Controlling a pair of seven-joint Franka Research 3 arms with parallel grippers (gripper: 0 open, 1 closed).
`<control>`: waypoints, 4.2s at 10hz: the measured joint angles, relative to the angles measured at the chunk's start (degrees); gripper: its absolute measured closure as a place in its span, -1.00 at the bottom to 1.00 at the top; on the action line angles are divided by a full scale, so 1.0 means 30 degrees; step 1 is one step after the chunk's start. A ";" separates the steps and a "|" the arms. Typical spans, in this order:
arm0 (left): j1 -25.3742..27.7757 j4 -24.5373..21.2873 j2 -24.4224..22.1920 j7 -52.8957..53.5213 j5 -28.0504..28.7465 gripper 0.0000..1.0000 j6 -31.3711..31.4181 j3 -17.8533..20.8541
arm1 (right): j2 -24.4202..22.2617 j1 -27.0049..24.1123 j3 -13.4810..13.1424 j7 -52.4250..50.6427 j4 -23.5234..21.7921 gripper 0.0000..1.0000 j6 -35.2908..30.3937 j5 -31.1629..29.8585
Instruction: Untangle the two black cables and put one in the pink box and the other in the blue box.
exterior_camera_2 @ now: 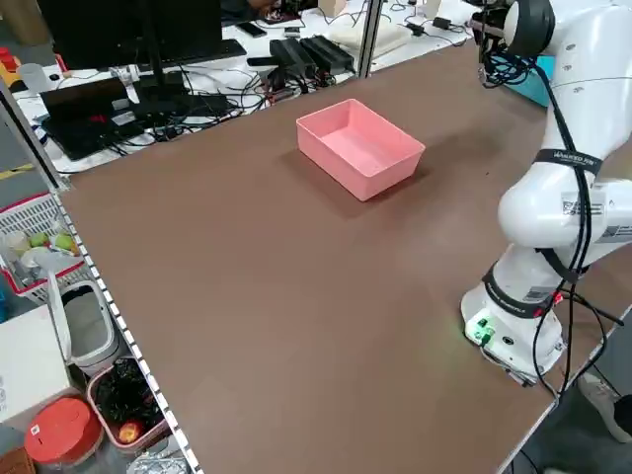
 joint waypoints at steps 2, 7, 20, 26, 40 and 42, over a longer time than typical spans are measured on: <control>-0.0001 0.0012 0.0005 -0.0004 -0.0007 0.63 0.0003 0.0008 | 0.0001 0.0472 0.0003 0.0309 0.0004 -0.89 -0.0302 0.0166; -0.0004 0.0020 0.0015 -0.0005 -0.0009 0.63 -0.0005 0.0014 | -0.0001 0.1277 0.0003 0.0931 0.0051 -0.27 -0.0502 0.0538; 0.0109 0.0028 0.0016 -0.0005 -0.0011 0.63 -0.0558 0.0035 | -0.0113 0.0499 -0.0353 0.0015 0.2889 0.88 -0.5628 0.0610; 0.1614 0.0023 0.0059 0.1061 -0.0007 0.63 -0.2454 0.0373 | -0.0236 -0.4484 -0.0606 -0.8193 0.5894 0.88 -1.0312 0.0054; 1.3484 -1.0573 -0.4470 1.4364 0.0005 0.67 -0.0677 -0.0421 | 0.4026 -1.2300 -0.0630 -2.6664 0.4029 0.88 -0.2388 -0.2381; 1.3738 -1.0812 -0.4461 1.4649 0.0005 0.56 -0.0180 -0.0423 | 0.4084 -1.3340 -0.0644 -2.8913 0.4037 0.88 -0.1956 -0.2424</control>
